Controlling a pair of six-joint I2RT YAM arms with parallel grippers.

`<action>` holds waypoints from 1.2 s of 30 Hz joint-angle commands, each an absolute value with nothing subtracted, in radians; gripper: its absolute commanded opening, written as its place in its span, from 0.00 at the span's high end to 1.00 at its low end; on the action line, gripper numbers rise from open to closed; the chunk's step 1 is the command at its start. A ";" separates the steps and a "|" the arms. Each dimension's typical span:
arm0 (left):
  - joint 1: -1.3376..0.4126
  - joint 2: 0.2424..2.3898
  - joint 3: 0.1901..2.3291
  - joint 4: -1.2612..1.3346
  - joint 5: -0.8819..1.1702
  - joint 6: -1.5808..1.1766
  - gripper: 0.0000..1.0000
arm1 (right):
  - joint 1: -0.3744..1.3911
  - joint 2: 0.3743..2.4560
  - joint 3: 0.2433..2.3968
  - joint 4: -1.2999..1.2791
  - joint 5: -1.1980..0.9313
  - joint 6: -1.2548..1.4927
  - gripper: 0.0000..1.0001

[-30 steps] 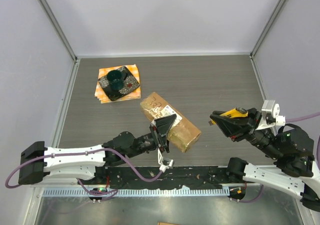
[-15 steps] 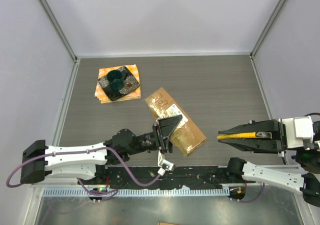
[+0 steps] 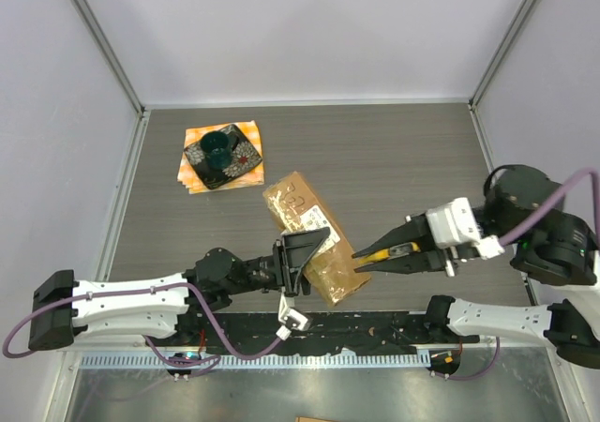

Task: Unpack the express box
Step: Cut the express box.

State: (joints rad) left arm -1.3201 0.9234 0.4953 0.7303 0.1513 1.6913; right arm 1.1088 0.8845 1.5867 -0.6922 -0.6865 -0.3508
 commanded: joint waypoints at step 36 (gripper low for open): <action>-1.348 0.870 0.420 0.936 0.072 1.339 0.50 | 1.111 0.960 1.388 -0.304 -1.065 -0.249 0.99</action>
